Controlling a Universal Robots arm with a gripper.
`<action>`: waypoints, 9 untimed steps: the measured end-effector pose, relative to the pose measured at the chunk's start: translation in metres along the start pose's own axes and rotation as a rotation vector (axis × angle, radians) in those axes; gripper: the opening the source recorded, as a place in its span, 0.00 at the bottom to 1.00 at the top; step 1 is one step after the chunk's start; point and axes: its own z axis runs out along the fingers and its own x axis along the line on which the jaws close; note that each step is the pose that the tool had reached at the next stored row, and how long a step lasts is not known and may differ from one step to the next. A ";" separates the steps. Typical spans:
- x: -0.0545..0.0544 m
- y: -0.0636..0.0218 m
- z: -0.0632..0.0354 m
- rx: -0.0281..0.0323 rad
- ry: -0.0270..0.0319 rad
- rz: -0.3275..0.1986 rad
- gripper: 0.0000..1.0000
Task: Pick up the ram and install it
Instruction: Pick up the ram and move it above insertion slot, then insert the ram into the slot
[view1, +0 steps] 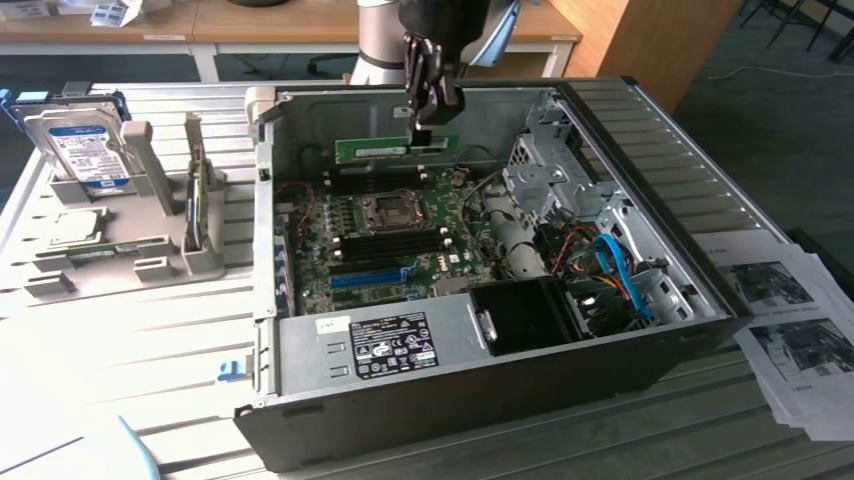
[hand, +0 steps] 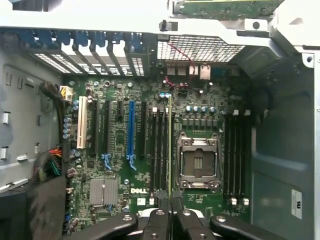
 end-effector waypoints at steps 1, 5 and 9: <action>0.001 0.0000 0.0000 -0.0001 0.0000 0.000 0.11; 0.001 0.0000 0.0000 -0.0003 0.0000 0.000 0.11; 0.001 0.0000 0.0000 -0.0003 0.0000 0.000 0.11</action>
